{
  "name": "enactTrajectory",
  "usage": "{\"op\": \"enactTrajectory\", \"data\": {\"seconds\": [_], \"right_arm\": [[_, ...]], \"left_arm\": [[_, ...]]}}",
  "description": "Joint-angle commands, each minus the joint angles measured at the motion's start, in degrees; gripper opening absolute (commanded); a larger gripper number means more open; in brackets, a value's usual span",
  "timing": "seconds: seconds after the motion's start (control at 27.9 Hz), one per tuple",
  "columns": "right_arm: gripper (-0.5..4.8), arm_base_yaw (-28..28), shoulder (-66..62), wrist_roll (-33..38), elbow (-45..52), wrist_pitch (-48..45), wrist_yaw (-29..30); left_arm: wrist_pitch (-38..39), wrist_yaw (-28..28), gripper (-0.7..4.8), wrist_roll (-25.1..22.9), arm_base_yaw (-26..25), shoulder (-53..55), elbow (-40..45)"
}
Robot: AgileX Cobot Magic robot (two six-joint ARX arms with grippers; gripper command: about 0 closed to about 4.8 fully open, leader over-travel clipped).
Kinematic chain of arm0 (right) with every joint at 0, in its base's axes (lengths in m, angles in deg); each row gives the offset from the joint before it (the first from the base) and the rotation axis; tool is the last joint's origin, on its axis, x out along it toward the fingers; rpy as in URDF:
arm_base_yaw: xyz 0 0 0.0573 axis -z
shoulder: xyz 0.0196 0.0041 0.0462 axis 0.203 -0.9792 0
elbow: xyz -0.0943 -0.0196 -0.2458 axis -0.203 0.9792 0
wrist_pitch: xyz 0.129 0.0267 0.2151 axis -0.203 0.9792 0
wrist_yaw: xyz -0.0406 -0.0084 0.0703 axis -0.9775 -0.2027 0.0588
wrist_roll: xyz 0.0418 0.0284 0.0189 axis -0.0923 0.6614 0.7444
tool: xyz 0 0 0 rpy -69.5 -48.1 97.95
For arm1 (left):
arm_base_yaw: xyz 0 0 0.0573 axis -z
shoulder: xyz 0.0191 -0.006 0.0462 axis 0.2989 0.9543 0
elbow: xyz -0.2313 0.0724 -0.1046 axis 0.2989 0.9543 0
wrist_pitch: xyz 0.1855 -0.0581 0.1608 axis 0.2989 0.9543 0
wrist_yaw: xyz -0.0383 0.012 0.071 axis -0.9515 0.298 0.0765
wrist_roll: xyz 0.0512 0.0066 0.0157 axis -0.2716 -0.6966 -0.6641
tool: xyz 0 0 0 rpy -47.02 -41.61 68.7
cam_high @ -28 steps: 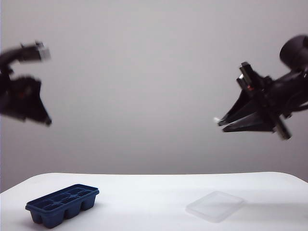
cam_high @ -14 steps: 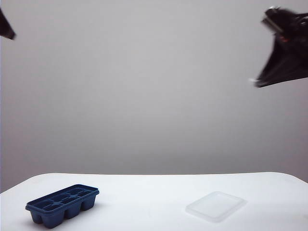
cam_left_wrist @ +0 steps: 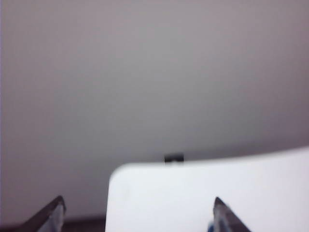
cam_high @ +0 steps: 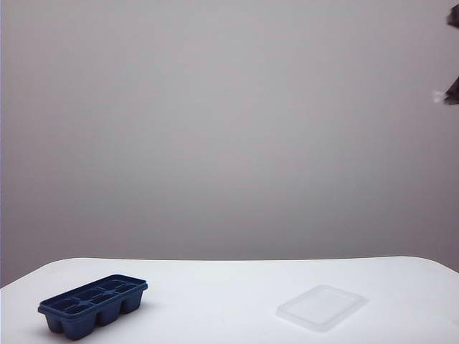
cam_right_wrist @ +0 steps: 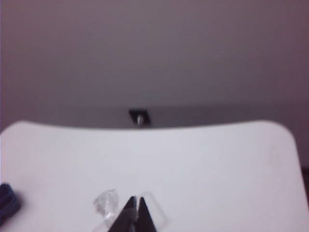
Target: Pick up the ice cube tray, remove its lid, and then place both the tray and the lid back on the table.
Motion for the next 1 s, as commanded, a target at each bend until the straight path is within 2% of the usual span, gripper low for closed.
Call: {"op": "enactTrajectory", "data": {"seconds": [0.04, 0.07, 0.21, 0.43, 0.54, 0.64, 0.72, 0.79, 0.86, 1.0], "right_arm": [[-0.09, -0.13, 4.92, 0.52, 3.23, -4.48, -2.99], [-0.09, -0.13, 6.80, 0.55, 4.57, -5.90, -3.54], [-0.09, -0.11, 13.05, 0.59, 7.72, -8.04, -5.88], [-0.09, -1.60, 19.19, -0.11, 13.81, -9.38, -10.84], [-0.09, -2.64, 20.26, 0.57, 19.28, -12.39, -12.15], [-0.09, -2.73, 20.85, 0.59, 21.90, -13.86, -12.11], [-0.09, -2.73, 20.96, 0.55, 21.84, -13.05, -13.20], [-0.09, -2.67, 20.96, 0.46, 21.84, -13.66, -13.18], [-0.08, -2.51, 20.96, 0.31, 21.84, -13.97, -13.14], [-0.08, -2.51, 20.96, 0.26, 21.84, -11.19, -13.11]], "left_arm": [[-0.90, 0.15, 3.87, 0.94, -0.07, -5.88, 2.60], [-0.87, 0.15, 3.64, 0.96, -0.07, -7.89, 3.65], [-0.72, -0.02, 3.40, 2.16, -0.11, -11.32, 6.84], [-0.52, 0.00, 3.30, 1.77, -0.07, -11.30, 11.56], [-1.01, -0.48, 1.74, 1.22, -0.07, -11.30, 13.66], [-0.92, -0.52, 0.81, 0.00, -0.09, -11.30, 14.47], [-0.90, -1.84, 0.49, -0.15, -0.09, -11.30, 14.69], [-0.94, -3.76, 0.46, -0.66, -0.09, -11.30, 14.67], [-0.76, -5.92, -0.11, -0.66, -0.09, -11.30, 14.69], [1.84, -7.91, -0.06, -0.63, -0.09, -11.30, 14.69]]}}
